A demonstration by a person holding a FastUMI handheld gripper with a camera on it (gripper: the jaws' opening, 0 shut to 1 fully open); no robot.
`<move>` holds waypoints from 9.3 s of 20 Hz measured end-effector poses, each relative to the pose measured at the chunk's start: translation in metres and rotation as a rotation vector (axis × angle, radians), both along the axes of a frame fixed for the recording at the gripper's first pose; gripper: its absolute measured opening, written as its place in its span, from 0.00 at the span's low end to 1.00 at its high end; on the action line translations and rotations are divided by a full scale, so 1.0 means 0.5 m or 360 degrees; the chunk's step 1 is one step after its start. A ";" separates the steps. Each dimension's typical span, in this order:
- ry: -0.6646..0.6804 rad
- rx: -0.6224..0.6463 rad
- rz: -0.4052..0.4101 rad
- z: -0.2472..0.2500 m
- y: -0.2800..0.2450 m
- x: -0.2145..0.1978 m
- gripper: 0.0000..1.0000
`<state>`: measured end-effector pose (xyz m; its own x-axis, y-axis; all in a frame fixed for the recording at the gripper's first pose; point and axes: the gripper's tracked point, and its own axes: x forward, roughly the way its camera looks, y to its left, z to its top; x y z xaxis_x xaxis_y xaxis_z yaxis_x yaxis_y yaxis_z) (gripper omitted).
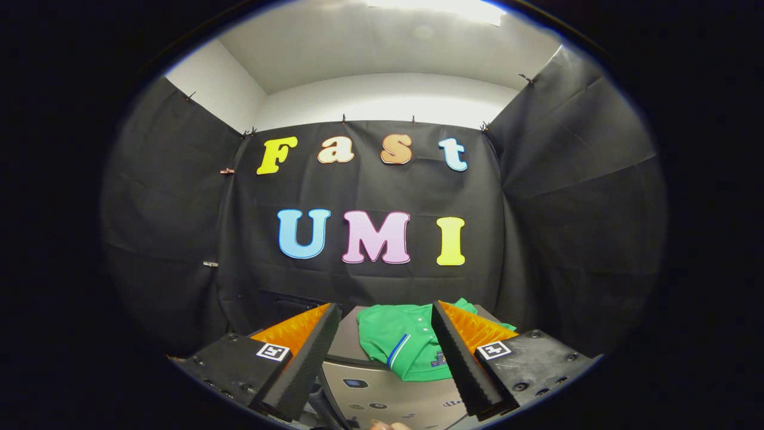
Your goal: Put the clothes into the washing machine and then close the washing machine lid.
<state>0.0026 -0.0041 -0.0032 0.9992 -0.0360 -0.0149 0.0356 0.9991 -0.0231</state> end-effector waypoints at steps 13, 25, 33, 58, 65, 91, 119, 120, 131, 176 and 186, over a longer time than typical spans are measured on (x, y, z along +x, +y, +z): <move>0.0034 -0.0007 -0.0004 0.000 -0.009 0.046 0.98; 0.0291 -0.0029 -0.0054 0.015 -0.069 0.257 0.98; 0.0634 -0.0072 -0.0129 -0.078 -0.124 0.416 0.98; 0.1396 -0.0033 -0.0198 -0.390 -0.215 0.510 0.98; 0.1459 0.0046 -0.0183 -0.405 -0.218 0.495 0.99; 0.1458 0.0159 -0.0098 -0.352 -0.190 0.491 0.05; 0.0826 0.0191 0.0642 0.074 0.387 0.488 0.05; 0.0850 0.0184 0.0675 0.055 0.414 0.491 0.05; 0.1155 0.0159 0.0940 -0.200 0.609 0.541 0.05; 0.0886 0.0159 0.1038 -0.451 0.675 0.730 0.99; 0.0545 0.0210 0.0394 -0.400 0.496 0.860 0.99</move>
<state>0.4325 0.2437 -0.2031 0.9141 0.2284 -0.3352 -0.1927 0.9717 0.1366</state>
